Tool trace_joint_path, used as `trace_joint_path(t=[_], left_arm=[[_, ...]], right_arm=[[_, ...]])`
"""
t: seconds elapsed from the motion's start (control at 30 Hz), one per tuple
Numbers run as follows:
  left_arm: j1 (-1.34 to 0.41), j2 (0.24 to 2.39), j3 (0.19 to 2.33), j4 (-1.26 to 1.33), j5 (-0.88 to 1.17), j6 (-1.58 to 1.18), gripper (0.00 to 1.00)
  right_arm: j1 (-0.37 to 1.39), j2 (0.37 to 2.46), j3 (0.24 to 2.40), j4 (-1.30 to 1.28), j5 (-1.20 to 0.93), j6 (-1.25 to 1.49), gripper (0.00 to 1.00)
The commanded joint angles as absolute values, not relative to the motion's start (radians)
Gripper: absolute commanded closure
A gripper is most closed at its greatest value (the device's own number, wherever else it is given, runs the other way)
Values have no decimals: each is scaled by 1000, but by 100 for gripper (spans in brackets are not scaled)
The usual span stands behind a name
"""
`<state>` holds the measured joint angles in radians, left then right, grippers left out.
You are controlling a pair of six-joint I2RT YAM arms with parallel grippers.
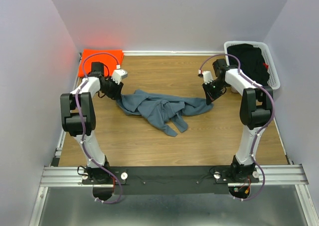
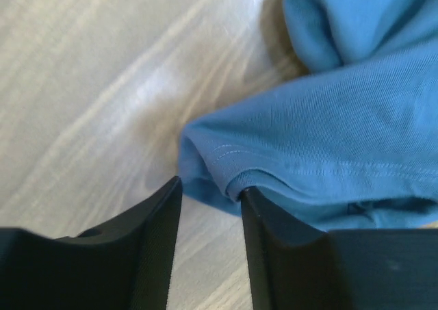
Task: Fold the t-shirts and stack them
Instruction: Flatten out the tshirt
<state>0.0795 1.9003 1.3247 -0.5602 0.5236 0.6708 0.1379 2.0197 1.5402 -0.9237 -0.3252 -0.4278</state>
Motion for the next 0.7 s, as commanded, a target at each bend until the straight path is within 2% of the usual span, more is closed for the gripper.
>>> trace_joint_path(t=[0.0, 0.1, 0.17, 0.27, 0.47, 0.67], left_arm=[[74, 1914, 1368, -517, 522, 637, 58], [75, 1936, 1390, -515, 520, 620, 76], [74, 1942, 1396, -509, 519, 614, 83], [77, 1953, 1437, -532, 514, 603, 100], [126, 1895, 1597, -644, 551, 609, 100], [190, 1809, 1883, -744, 607, 577, 100]], right_arm=[[133, 2039, 1571, -942, -304, -431, 99], [133, 2040, 1581, -943, -302, -428, 99], [133, 2037, 1588, -942, -304, -428, 99], [130, 2019, 1615, -943, -287, -428, 100], [89, 1973, 1728, -943, -256, -436, 99], [52, 1913, 1902, -943, -215, -472, 99]])
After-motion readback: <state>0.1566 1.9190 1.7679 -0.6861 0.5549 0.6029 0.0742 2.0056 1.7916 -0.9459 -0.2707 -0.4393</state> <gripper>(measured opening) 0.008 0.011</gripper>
